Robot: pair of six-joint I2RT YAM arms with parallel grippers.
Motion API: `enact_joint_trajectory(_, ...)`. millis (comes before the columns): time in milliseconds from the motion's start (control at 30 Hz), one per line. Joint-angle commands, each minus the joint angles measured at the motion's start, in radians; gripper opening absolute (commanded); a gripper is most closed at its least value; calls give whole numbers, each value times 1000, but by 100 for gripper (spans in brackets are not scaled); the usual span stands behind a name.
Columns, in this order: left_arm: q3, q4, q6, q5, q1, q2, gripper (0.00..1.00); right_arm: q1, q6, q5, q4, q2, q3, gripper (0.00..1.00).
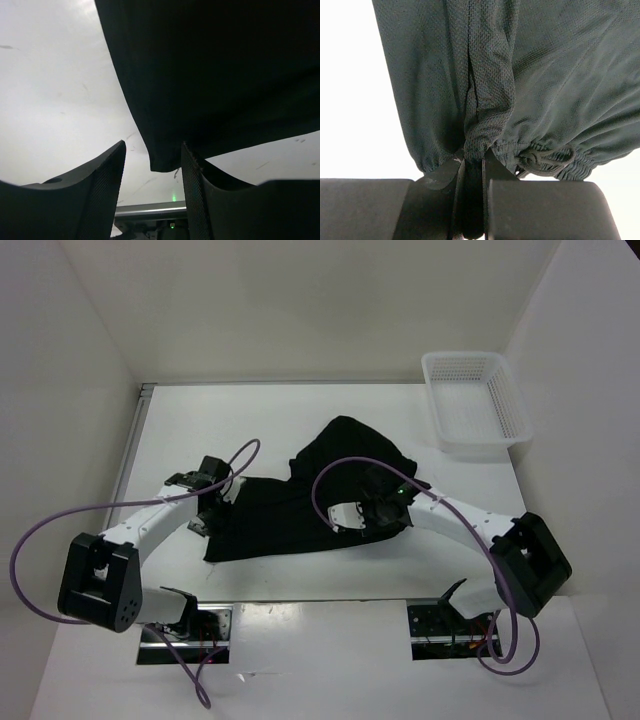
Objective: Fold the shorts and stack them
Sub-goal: Flatten the shorts out
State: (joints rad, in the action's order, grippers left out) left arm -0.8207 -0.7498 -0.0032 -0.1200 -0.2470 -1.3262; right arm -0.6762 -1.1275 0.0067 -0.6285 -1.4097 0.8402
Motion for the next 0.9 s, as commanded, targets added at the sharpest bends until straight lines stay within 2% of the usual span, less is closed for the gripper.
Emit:
enact_joint_trajectory(0, 32, -43, 3, 11, 5, -24, 56, -3, -11, 10, -11, 51, -23, 0)
enact_joint_trajectory(167, 32, -14, 3, 2, 5, -64, 56, -3, -31, 19, 10, 60, -50, 0)
enact_joint_trajectory(367, 18, -121, 3, 46, 5, -97, 55, -3, -31, 19, 30, 69, -50, 0)
enact_joint_trajectory(567, -17, -186, 3, 98, -14, -117, 46, -3, -43, 19, 49, 69, -50, 0)
enact_joint_trajectory(867, 5, -149, 3, 88, -63, -180, 33, -3, -52, 38, 67, 49, -50, 0)
